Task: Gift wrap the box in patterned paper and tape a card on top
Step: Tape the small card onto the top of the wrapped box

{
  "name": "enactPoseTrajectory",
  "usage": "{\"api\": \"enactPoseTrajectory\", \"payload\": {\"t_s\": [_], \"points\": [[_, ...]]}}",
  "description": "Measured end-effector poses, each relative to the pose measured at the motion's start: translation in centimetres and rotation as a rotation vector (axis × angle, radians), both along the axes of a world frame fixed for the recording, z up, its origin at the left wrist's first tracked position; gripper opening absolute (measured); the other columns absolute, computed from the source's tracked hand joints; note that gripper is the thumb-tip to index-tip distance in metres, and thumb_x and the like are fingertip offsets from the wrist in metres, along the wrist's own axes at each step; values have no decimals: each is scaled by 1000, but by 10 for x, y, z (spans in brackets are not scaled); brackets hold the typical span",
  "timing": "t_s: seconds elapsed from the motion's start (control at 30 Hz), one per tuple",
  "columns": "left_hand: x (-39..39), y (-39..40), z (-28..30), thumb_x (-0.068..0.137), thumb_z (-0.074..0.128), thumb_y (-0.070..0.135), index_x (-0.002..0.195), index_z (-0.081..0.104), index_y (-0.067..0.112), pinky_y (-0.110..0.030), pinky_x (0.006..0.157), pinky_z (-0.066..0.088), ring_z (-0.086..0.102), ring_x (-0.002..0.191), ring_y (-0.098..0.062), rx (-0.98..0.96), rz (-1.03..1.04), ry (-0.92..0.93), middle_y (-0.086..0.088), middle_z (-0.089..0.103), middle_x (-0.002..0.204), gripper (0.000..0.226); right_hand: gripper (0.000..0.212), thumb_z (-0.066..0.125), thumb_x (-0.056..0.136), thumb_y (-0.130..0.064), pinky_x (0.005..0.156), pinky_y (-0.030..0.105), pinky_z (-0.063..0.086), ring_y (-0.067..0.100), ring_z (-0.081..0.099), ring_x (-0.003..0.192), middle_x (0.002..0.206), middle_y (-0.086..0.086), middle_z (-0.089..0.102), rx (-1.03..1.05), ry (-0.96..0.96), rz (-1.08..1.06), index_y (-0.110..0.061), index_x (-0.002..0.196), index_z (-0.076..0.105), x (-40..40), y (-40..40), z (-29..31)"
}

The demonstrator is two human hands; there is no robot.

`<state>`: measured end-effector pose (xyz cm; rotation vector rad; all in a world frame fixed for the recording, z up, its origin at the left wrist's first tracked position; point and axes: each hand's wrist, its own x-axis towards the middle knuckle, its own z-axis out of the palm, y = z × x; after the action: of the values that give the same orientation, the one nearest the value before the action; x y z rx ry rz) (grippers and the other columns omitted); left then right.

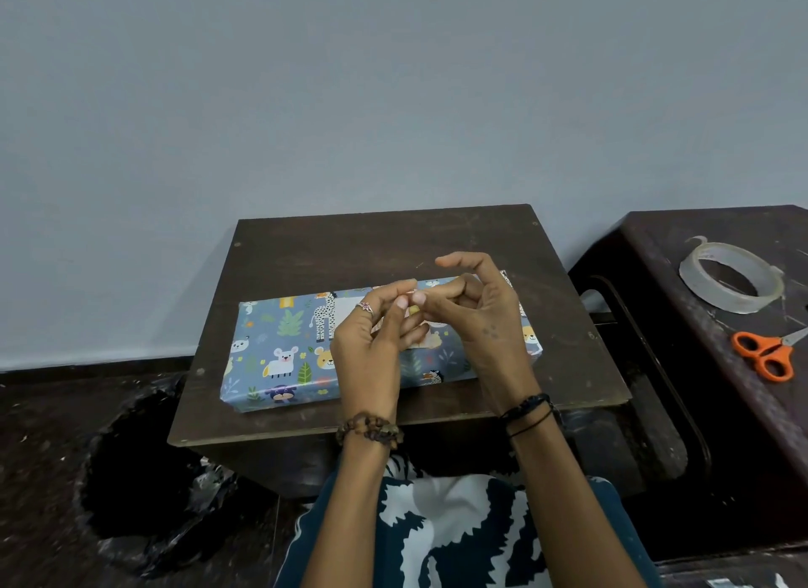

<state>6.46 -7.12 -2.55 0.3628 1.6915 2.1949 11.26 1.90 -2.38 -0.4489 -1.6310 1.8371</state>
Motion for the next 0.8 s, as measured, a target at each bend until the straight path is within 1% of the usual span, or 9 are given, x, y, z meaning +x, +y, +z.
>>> {"api": "enactPoseTrajectory", "payload": {"t_s": [0.1,0.23,0.33,0.4,0.5,0.57,0.63,0.7,0.8], "points": [[-1,-2,2,93,49,4,99,64,20,-21,64,56,72,79,-17,20,-3,-26,-4,69,87,23,28,68,79,2,66,26,56,14,67,67,73,6,69,-17,6,14,-8,102,55,-1,-1,0],[-5,-7,4,91,54,3,95,67,18,-17,61,54,70,74,-13,-20,-2,-5,-3,69,82,21,23,64,84,-1,69,25,55,16,67,71,80,12,69,-38,6,41,-8,104,57,-2,-5,-1],[-9,-14,5,89,57,3,89,68,21,-18,64,55,69,77,-18,-54,-20,12,-4,68,84,20,18,60,86,1,67,23,54,15,66,69,76,8,71,-58,23,58,-8,102,58,-5,-9,-1],[-13,-19,5,88,57,2,89,68,21,-18,65,56,69,78,-19,-69,-10,15,-4,69,86,22,17,57,88,3,66,22,54,15,67,70,76,5,72,-81,38,81,-7,102,57,-8,-14,-1],[-20,-29,6,88,57,0,89,68,20,-15,63,54,68,73,-13,-73,29,8,-2,68,84,23,18,54,89,1,70,24,55,18,69,77,80,8,73,-132,49,142,-7,105,56,-13,-24,-1],[-26,-38,7,89,56,0,91,69,18,-15,64,54,68,72,-9,-66,39,6,-2,69,85,22,18,56,88,0,72,24,55,16,68,78,80,5,73,-147,35,160,-9,104,58,-20,-32,1],[-28,-43,8,89,55,0,96,69,14,-16,65,55,70,72,-9,-58,42,-13,-1,70,85,21,19,62,83,0,70,23,55,12,66,73,75,-1,70,-117,12,140,-10,99,62,-25,-39,3],[-32,-50,10,91,53,0,99,68,16,-18,65,56,70,72,-11,-38,62,-44,-1,70,85,23,16,66,80,1,68,25,55,14,63,71,72,-2,67,-47,-15,121,-11,92,66,-33,-50,5],[-40,-67,12,93,49,-1,101,67,17,-18,63,56,70,68,-11,-22,121,-57,-2,69,85,27,10,66,82,-1,69,30,55,21,65,75,82,11,70,6,-14,127,-8,87,69,-46,-71,5]]}}
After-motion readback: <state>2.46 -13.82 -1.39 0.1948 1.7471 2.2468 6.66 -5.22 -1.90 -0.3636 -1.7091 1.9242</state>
